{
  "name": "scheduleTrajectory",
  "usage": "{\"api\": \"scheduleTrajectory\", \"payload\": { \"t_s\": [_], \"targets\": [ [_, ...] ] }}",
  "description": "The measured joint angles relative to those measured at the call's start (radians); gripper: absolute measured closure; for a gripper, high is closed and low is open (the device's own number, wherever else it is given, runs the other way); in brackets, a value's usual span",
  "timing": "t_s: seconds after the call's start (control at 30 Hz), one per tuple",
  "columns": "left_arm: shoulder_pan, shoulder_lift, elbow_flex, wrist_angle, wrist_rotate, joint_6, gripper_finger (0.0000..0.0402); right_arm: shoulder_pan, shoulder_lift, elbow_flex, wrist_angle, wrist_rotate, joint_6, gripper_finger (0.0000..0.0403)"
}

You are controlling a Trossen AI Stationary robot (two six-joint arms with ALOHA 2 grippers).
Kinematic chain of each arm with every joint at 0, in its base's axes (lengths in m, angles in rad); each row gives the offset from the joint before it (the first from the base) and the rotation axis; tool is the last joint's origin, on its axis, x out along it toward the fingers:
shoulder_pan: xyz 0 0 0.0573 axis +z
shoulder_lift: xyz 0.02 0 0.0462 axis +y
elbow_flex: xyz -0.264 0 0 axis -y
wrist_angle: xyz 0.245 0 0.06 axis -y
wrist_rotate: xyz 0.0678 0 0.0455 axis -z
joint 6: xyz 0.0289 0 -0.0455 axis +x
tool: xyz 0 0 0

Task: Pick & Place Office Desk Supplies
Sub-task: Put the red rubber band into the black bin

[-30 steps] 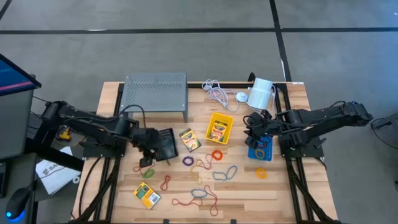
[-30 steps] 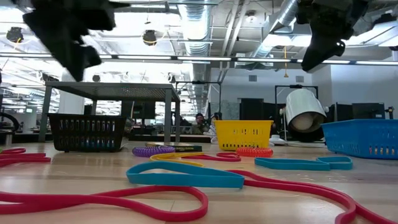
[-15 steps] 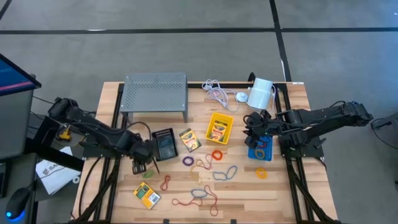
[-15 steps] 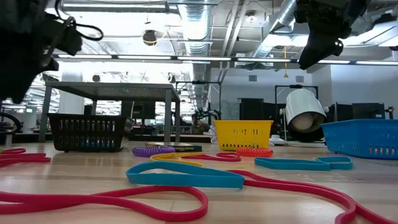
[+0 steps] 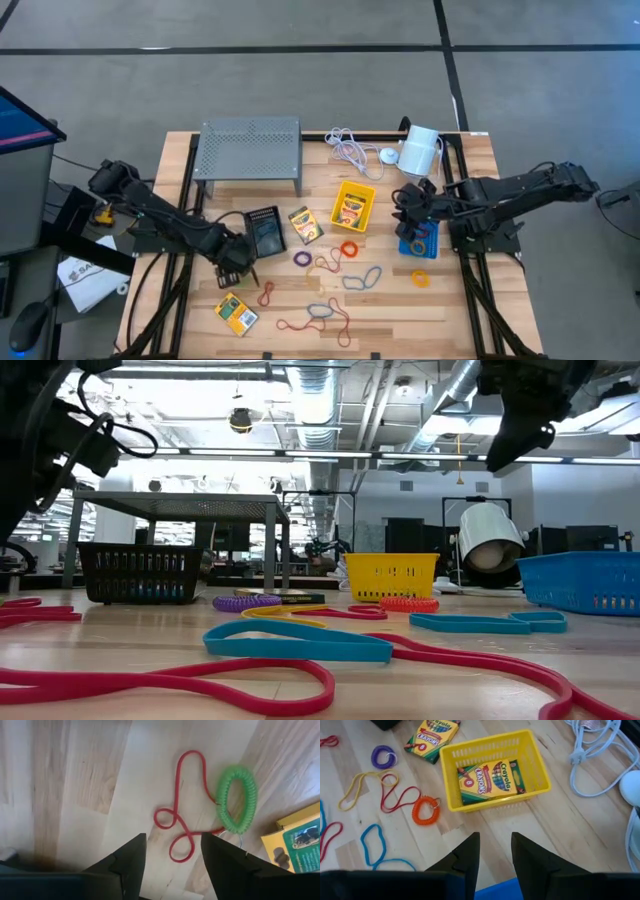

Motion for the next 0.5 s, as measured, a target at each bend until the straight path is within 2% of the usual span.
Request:
{"api": "scheduleTrajectory", "payload": {
  "t_s": [0.23,0.5],
  "targets": [
    [0.0,0.031,-0.01,0.032,-0.003,0.007,0.0197,0.05,0.0,0.0,0.002,0.001,0.0,0.0296],
    [0.0,0.033,-0.099,0.085,0.008,0.007,0.0192,0.077,0.0,0.0,0.003,0.004,0.004,0.0296]
  ]
}}
